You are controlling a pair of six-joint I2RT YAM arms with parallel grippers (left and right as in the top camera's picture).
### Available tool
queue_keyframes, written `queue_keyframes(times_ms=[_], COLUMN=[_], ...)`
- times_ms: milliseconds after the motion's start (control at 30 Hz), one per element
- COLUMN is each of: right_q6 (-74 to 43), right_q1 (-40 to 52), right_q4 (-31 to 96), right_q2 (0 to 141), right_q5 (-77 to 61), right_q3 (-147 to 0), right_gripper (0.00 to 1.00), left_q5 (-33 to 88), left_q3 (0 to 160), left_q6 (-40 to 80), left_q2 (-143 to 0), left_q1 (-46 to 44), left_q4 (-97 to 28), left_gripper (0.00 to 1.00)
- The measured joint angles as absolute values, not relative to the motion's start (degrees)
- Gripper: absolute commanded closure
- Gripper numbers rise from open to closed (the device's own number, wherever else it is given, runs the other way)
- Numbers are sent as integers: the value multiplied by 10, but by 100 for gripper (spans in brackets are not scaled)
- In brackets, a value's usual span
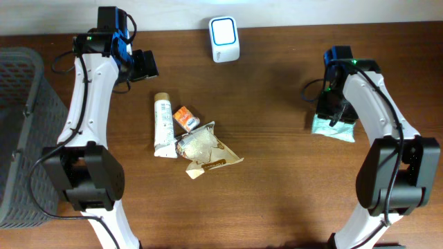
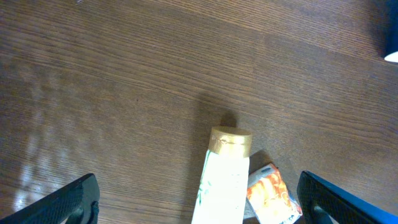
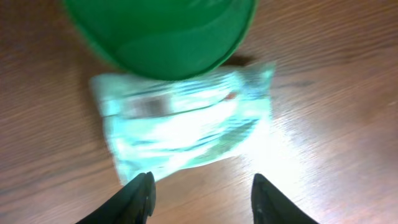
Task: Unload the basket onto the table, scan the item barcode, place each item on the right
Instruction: 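Carry the packet right and place it beside the jar, then grasp the brown paper bag with the right gripper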
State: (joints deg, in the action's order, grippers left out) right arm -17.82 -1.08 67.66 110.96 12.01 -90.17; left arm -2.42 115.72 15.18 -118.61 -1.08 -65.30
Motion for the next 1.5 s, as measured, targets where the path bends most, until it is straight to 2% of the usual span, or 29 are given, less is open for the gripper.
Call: queue_keyframes(times_ms=[100,200,233,267,300,467,700,867,1000,1133,1333,1500], right_q6=[-140,-98,-95,-86,-89,-154,-195,-182,-157,-100,-83,-113], right_q1=[-3,34,52,84,115,257,392,370,295,240,293,355], right_q4=[726,734,724,704,688,589,628,732,700,689,738,683], right_q2=[1110,1107,1108,1108,1108,1157,1238,1238,1238,1238,1215,1215], right_q5=[32,-111,-148,-187,-211,-253,-260,-192,-146,-190,-221,-233], right_q3=[-989,-1048,-1048,-1048,-1048,-1047,-1018,-961,-955,-983,-1037,-990], right_gripper=[44,55,63,84,89,93,95,95,95,95,96,95], left_q5=[-24,-24,-24,-24,-24,-24,-24,-24,-24,-24,-24,-24], left_q3=[1157,1157,1157,1157,1157,1157,1157,1157,1157,1157,1157,1157], left_q6=[152,152,152,152,152,152,152,152,152,152,152,152], left_q2=[-1186,-1186,-1186,-1186,-1186,-1186,-1186,-1186,-1186,-1186,-1186,-1186], left_q1=[-11,-11,-11,-11,-11,-11,-11,-11,-11,-11,-11,-11], left_q4=[-653,-653,-653,-653,-653,-653,-653,-653,-653,-653,-653,-653], left_gripper=[1,1,1,1,1,1,1,1,1,1,1,1])
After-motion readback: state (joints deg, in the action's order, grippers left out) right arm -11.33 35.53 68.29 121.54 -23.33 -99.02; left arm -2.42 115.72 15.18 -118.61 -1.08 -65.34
